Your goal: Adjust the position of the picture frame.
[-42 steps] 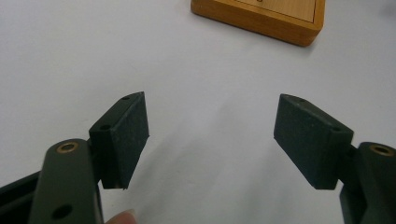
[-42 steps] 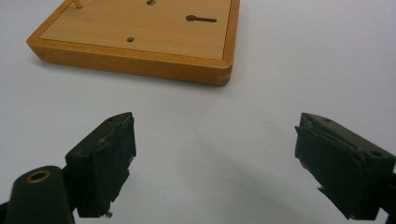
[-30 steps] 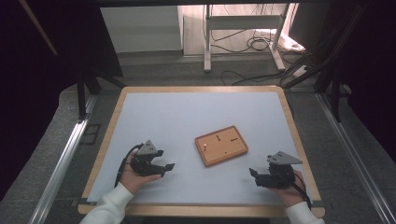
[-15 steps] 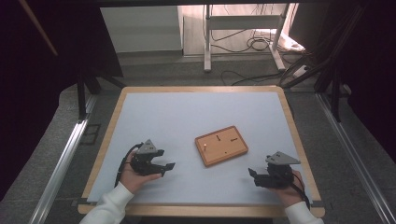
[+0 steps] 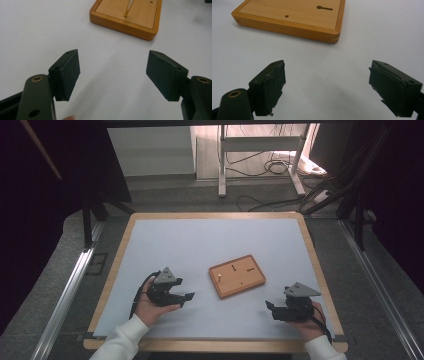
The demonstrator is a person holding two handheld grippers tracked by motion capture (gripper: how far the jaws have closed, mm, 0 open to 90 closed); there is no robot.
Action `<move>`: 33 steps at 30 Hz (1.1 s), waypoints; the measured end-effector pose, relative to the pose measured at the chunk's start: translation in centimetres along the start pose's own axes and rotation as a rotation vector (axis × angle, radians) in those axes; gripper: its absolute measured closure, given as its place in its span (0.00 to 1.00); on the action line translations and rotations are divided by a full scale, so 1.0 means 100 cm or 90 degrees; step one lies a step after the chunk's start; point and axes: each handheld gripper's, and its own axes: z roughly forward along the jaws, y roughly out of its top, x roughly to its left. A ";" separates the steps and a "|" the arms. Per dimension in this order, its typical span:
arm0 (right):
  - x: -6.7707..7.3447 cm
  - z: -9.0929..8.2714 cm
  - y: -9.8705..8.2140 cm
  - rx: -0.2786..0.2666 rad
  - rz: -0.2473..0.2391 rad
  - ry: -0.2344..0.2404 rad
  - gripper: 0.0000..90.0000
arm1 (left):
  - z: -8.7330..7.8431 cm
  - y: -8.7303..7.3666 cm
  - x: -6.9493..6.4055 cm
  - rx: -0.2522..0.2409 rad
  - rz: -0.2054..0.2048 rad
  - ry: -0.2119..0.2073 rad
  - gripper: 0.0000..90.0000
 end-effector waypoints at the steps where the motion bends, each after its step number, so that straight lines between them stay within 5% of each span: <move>1: 0.001 0.000 0.000 -0.001 -0.002 -0.001 0.16 | 0.002 0.004 -0.001 -0.001 0.003 -0.003 0.30; 18: 0.001 0.002 -0.002 0.006 -0.013 -0.007 0.16 | 0.041 0.033 -0.016 0.006 0.021 -0.024 0.31; 33: -0.001 -0.002 -0.008 0.013 -0.011 -0.017 0.16 | 0.078 0.059 -0.014 0.007 0.037 -0.016 0.39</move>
